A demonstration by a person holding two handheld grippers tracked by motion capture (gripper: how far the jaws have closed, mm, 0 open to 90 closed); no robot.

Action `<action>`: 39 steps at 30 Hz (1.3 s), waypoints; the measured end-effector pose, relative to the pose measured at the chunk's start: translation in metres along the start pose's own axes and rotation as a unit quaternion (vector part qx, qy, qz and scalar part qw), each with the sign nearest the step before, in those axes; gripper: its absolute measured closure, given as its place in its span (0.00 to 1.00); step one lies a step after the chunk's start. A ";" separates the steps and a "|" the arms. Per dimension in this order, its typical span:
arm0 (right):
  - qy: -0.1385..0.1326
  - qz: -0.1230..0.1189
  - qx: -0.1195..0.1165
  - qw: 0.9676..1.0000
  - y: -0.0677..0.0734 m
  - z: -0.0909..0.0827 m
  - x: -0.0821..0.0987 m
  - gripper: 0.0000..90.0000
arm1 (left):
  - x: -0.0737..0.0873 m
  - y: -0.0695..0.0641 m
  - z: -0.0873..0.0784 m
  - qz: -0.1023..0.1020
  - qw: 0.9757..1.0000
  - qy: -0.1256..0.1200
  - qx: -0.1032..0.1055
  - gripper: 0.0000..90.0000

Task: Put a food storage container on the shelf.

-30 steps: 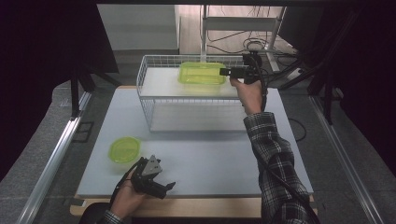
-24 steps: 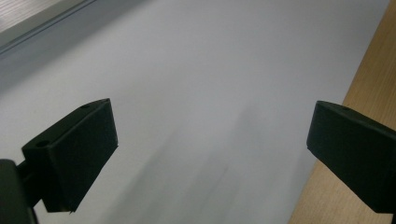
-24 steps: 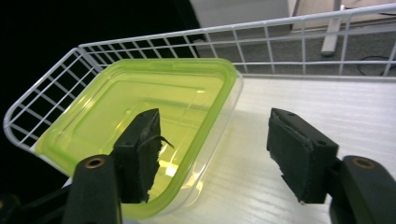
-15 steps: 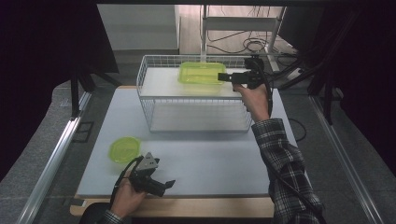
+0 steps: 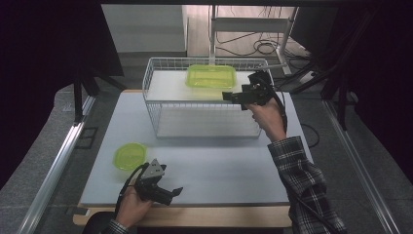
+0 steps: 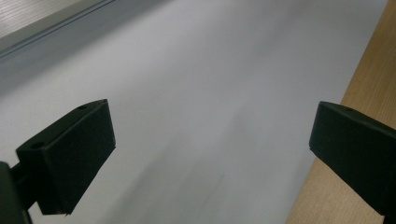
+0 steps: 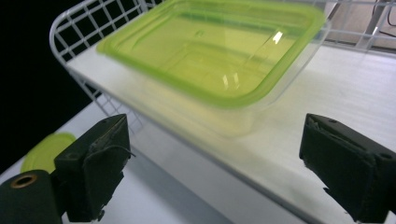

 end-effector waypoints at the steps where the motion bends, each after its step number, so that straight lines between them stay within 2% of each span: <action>1: 0.003 -0.007 0.001 1.000 0.001 -0.001 0.003 0.09 | 0.000 0.000 0.000 -0.001 1.000 -0.001 0.000 0.00; 10: 0.005 -0.034 -0.009 0.999 0.008 -0.012 0.025 0.06 | 0.000 0.000 0.000 0.001 1.000 0.004 -0.003 0.01; 18: 0.006 -0.053 -0.017 0.998 0.014 -0.018 0.047 0.04 | 0.000 0.000 0.000 0.006 1.000 0.010 -0.014 0.01; 26: 0.005 -0.055 -0.024 0.998 0.013 -0.022 0.071 0.03 | 0.001 0.000 0.001 0.012 1.000 0.019 -0.019 0.01; 39: 0.010 -0.065 -0.012 0.998 0.006 -0.027 0.111 0.03 | 0.000 -0.003 0.001 0.020 0.999 0.016 -0.026 0.01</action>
Point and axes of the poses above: each handheld gripper's, and its own axes: z roughly forward along the jaws, x roughly out of its underside, y roughly to its left, the point moved 3 cm from there along z, roughly forward along the jaws, and after that the axes turned 10 degrees about z, right-handed, at the moved point
